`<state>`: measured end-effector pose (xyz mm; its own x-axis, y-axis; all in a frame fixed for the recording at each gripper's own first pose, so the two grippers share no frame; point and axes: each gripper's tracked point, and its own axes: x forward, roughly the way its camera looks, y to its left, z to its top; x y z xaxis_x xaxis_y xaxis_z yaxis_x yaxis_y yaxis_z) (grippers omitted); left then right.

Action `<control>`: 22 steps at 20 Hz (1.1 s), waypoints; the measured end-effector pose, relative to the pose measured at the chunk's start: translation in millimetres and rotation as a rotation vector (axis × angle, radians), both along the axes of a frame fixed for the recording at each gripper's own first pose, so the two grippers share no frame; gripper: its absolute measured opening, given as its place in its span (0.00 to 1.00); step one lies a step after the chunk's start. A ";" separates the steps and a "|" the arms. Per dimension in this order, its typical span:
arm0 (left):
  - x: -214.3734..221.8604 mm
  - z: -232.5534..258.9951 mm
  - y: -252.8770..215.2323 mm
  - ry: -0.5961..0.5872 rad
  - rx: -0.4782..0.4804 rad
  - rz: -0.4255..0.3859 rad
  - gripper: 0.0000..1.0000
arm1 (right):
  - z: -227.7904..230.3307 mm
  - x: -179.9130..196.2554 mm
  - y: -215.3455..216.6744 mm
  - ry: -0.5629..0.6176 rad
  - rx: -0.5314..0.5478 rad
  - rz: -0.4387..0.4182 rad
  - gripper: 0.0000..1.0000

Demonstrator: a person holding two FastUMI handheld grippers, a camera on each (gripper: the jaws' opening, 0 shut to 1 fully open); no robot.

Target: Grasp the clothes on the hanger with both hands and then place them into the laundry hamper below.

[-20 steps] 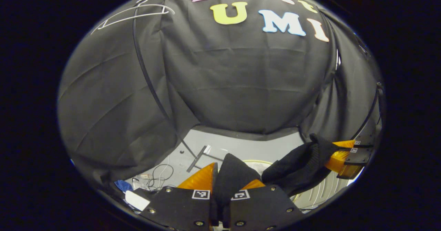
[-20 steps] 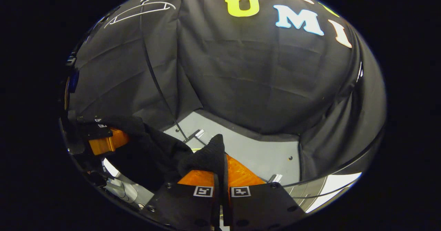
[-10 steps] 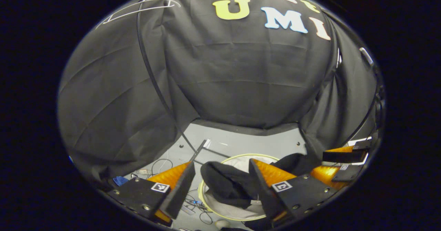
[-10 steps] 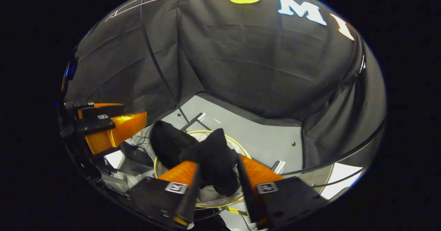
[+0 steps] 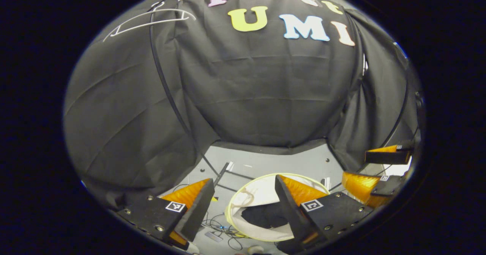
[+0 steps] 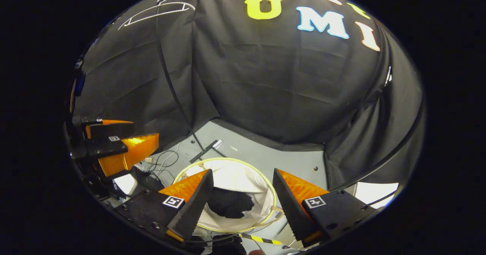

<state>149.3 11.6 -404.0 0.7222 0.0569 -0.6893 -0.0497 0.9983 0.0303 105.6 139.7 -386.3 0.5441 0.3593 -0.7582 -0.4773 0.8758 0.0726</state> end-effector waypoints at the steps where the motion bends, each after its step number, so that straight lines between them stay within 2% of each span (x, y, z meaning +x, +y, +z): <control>1: -0.6 9.8 3.5 -0.028 0.003 -0.021 0.94 | 13.6 1.5 0.3 -0.026 0.013 -0.025 0.99; 2: -2.4 20.6 8.8 -0.051 0.006 -0.034 0.94 | 21.8 -3.9 1.6 -0.049 0.015 -0.050 0.96; 5: -16.3 61.0 26.2 -0.136 -0.012 -0.057 0.95 | 62.4 -6.9 2.7 -0.129 0.038 -0.113 0.99; 14: -33.1 207.1 81.8 -0.405 -0.034 -0.074 0.94 | 201.5 -28.6 -18.0 -0.409 0.080 -0.276 0.96; 18: -29.5 268.6 96.2 -0.500 -0.069 -0.080 0.94 | 266.3 -41.2 -38.1 -0.519 0.087 -0.307 0.96; 22: -39.4 332.6 97.8 -0.612 -0.064 -0.066 0.94 | 314.6 -52.7 -60.5 -0.620 0.078 -0.306 0.97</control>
<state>109.9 109.4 -71.5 0.9883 -0.0294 -0.1498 0.0230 0.9988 -0.0438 53.0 79.2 -71.7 0.9537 0.1621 -0.2533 -0.1840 0.9808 -0.0651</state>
